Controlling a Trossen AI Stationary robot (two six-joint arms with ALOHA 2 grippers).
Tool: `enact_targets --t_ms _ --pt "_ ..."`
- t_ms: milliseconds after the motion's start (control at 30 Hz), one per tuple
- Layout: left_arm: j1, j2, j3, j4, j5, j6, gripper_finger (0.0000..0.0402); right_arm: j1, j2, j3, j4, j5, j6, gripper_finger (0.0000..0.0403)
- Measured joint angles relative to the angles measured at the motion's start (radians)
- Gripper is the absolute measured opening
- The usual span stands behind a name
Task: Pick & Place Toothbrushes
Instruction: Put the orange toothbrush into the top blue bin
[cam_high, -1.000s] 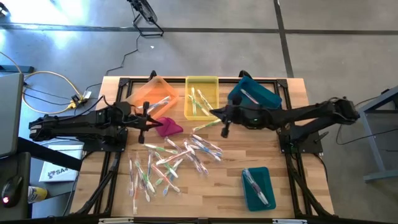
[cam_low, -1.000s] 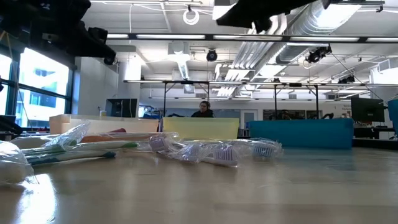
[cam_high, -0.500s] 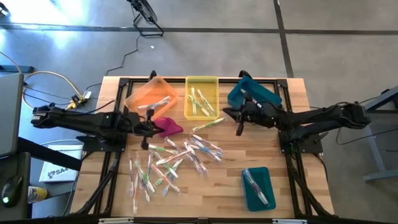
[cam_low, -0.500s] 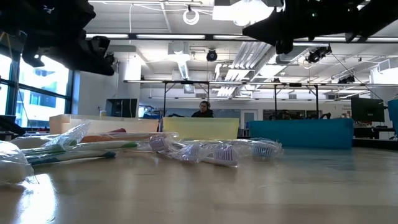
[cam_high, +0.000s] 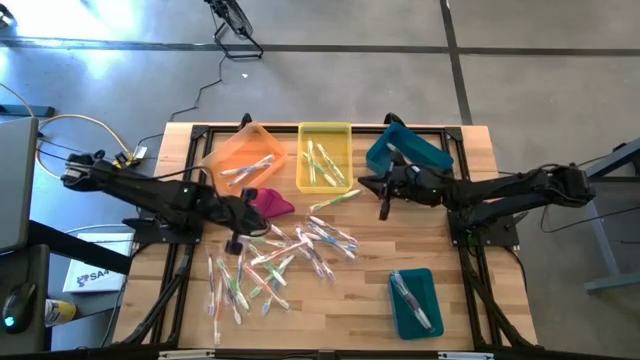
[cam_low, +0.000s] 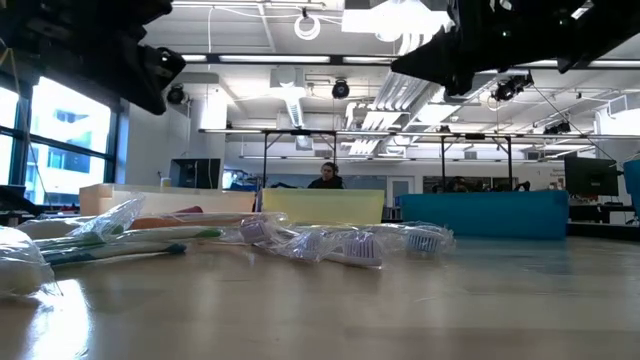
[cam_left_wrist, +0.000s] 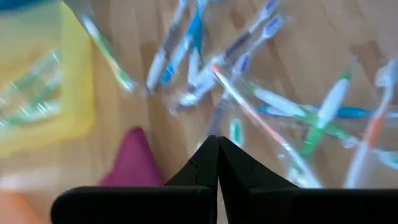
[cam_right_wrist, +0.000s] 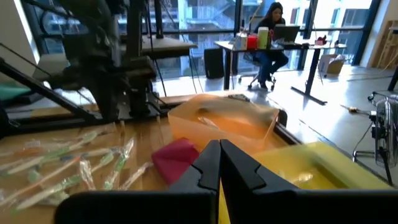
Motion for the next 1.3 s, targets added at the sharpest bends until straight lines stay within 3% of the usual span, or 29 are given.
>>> enact_targets --t_ms 167,500,600,733,833,1300 --pt "0.001 0.058 0.065 -0.051 0.109 -0.117 0.0 0.0 0.002 0.0 -0.023 0.0 -0.001 0.0002" --pt "0.0 0.086 0.07 0.033 0.321 -0.068 0.0 0.0 0.004 0.0 -0.034 0.0 -0.006 0.0002" --pt "0.001 0.086 0.07 0.049 0.295 -0.047 0.0 0.001 0.004 0.0 -0.037 0.0 -0.005 0.0002" --pt "0.001 0.087 0.07 0.056 0.219 -0.196 0.0 0.003 0.004 0.0 -0.037 -0.001 -0.005 0.0002" --pt "-0.026 0.108 0.07 0.053 0.177 -0.221 0.0 0.003 0.004 0.0 -0.037 -0.003 -0.005 0.0002" --pt "-0.078 0.226 0.069 -0.003 0.15 -0.352 0.0 0.003 0.004 0.0 -0.037 -0.004 -0.006 0.0002"
